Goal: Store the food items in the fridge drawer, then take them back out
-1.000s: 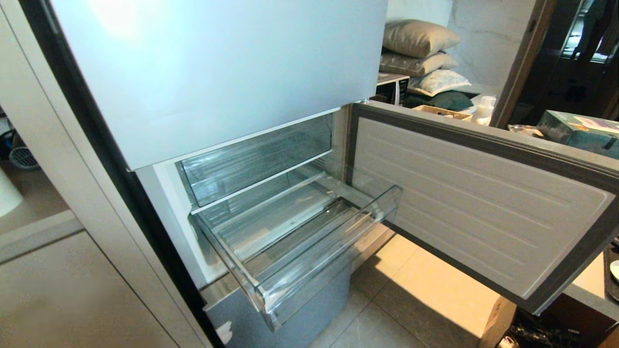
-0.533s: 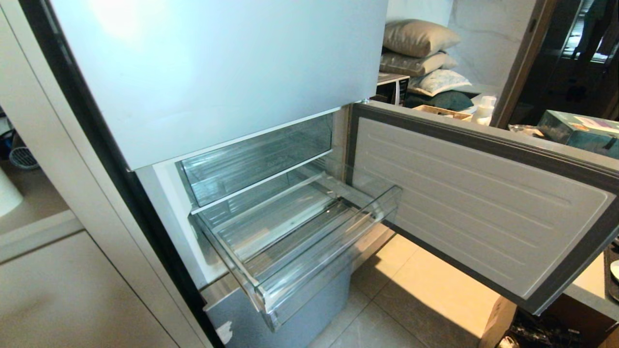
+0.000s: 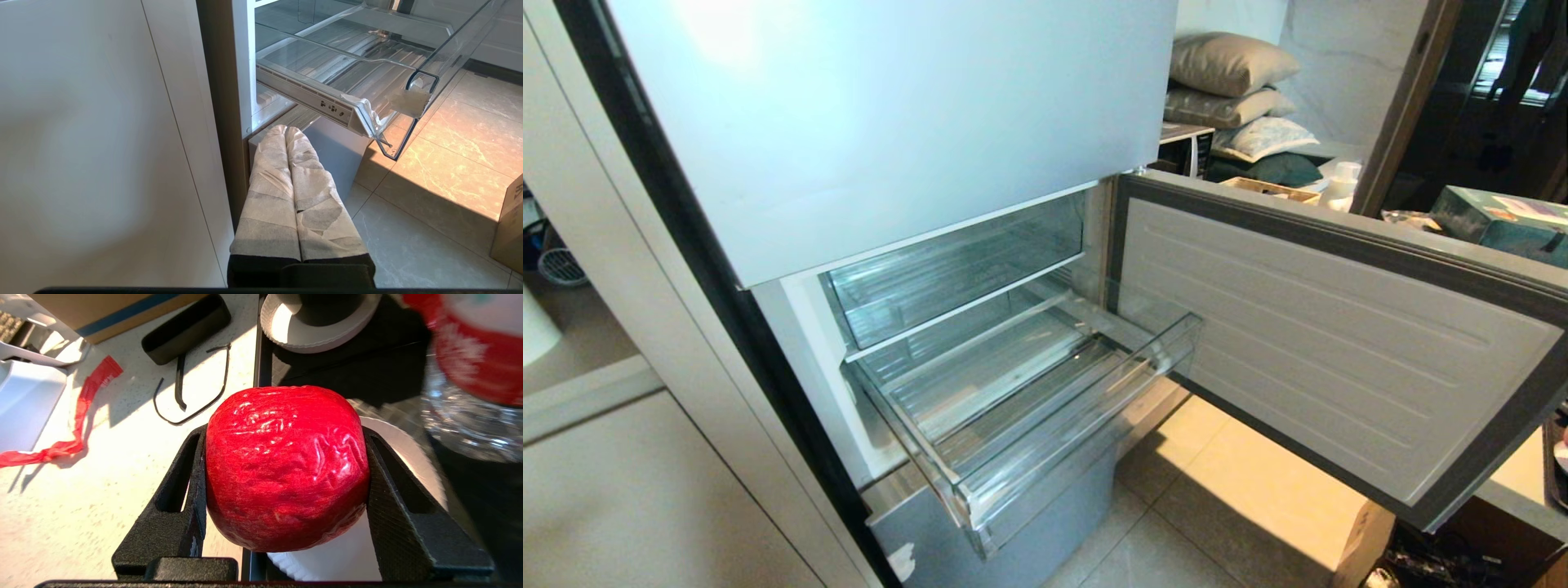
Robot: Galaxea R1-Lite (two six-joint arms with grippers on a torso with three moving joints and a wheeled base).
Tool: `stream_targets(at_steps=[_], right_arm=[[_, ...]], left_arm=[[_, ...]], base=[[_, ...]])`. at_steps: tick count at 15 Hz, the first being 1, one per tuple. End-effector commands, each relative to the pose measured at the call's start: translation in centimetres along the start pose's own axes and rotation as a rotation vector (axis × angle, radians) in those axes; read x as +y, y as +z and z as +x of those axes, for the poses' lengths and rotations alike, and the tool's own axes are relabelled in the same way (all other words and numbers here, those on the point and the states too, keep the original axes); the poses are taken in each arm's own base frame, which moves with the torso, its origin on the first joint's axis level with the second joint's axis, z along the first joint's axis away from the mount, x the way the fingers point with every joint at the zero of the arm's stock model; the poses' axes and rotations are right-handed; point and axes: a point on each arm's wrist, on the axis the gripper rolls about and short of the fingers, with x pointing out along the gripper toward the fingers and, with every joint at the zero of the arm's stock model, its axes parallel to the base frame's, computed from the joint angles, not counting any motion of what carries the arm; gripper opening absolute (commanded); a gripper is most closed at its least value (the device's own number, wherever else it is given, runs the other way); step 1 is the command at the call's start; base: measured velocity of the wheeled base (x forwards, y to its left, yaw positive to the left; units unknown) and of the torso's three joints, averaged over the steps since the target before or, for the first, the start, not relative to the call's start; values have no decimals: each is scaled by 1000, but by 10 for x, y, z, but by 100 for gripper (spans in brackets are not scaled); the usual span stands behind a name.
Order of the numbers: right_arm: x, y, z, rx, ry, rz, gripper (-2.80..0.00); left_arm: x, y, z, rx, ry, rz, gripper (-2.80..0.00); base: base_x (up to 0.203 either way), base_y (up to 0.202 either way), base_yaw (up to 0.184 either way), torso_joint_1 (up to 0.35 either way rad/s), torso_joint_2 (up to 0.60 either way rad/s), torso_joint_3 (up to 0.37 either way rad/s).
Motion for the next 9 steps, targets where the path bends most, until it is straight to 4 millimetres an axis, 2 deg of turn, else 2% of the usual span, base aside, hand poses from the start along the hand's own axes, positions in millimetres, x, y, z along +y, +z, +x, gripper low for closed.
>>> stream_targets(at_steps=[1, 8, 9], right_arm=[[-3, -6, 11, 3, 5, 1, -280], [3, -6, 12, 1, 18, -8, -280], [4, -5, 12, 0, 20, -9, 0]], left_arm=[[0, 0, 0, 2, 0, 0, -280], [0, 0, 0, 2, 0, 0, -280], [0, 0, 0, 2, 0, 0, -280]], base=[[0, 0, 0, 0, 0, 0], [0, 0, 0, 0, 0, 0], [0, 0, 0, 0, 0, 0]])
